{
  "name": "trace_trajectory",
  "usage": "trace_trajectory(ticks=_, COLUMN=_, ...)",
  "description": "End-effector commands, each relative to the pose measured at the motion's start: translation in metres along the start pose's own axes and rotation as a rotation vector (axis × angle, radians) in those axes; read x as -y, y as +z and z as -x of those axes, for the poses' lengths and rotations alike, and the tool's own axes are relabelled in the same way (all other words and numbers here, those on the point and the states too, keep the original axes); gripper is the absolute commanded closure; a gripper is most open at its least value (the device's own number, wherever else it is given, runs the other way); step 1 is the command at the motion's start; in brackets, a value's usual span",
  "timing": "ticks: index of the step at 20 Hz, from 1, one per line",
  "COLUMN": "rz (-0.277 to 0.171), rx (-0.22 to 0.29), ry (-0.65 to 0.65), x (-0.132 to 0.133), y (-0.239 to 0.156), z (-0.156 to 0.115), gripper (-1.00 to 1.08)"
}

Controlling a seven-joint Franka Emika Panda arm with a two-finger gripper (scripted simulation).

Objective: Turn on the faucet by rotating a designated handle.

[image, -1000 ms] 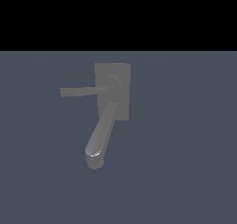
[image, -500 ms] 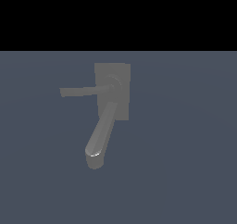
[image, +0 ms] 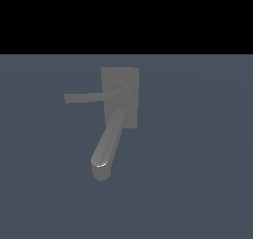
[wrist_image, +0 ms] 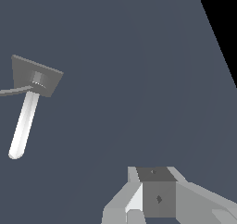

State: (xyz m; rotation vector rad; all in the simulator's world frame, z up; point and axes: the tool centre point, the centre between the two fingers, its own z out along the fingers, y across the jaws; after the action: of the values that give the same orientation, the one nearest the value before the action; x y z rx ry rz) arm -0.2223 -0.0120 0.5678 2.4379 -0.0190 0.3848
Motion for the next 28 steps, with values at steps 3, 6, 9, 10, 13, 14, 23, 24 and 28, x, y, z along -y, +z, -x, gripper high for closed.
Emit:
trace_trajectory(ticks=3, rz=0.193, rx=-0.093, ry=-0.001, x=-0.007, y=-0.026, z=-0.015, gripper=1.08)
trace_trajectory(ticks=6, rz=0.32, rx=-0.152, ry=-0.012, x=-0.007, y=-0.045, z=-0.025, gripper=1.08)
trace_trajectory(ticks=9, rz=0.445, rx=-0.211, ry=-0.03, x=-0.004, y=-0.064, z=-0.035, gripper=1.08)
trace_trajectory(ticks=10, rz=0.487, rx=-0.23, ry=-0.038, x=-0.002, y=-0.071, z=-0.039, gripper=1.08)
trace_trajectory(ticks=13, rz=0.609, rx=-0.285, ry=-0.068, x=0.008, y=-0.089, z=-0.05, gripper=1.08)
trace_trajectory(ticks=14, rz=0.649, rx=-0.303, ry=-0.08, x=0.012, y=-0.095, z=-0.053, gripper=1.08)
trace_trajectory(ticks=23, rz=0.991, rx=-0.451, ry=-0.239, x=0.069, y=-0.133, z=-0.089, gripper=1.08)
trace_trajectory(ticks=24, rz=1.027, rx=-0.466, ry=-0.263, x=0.077, y=-0.136, z=-0.093, gripper=1.08)
trace_trajectory(ticks=28, rz=1.161, rx=-0.519, ry=-0.369, x=0.114, y=-0.139, z=-0.109, gripper=1.08)
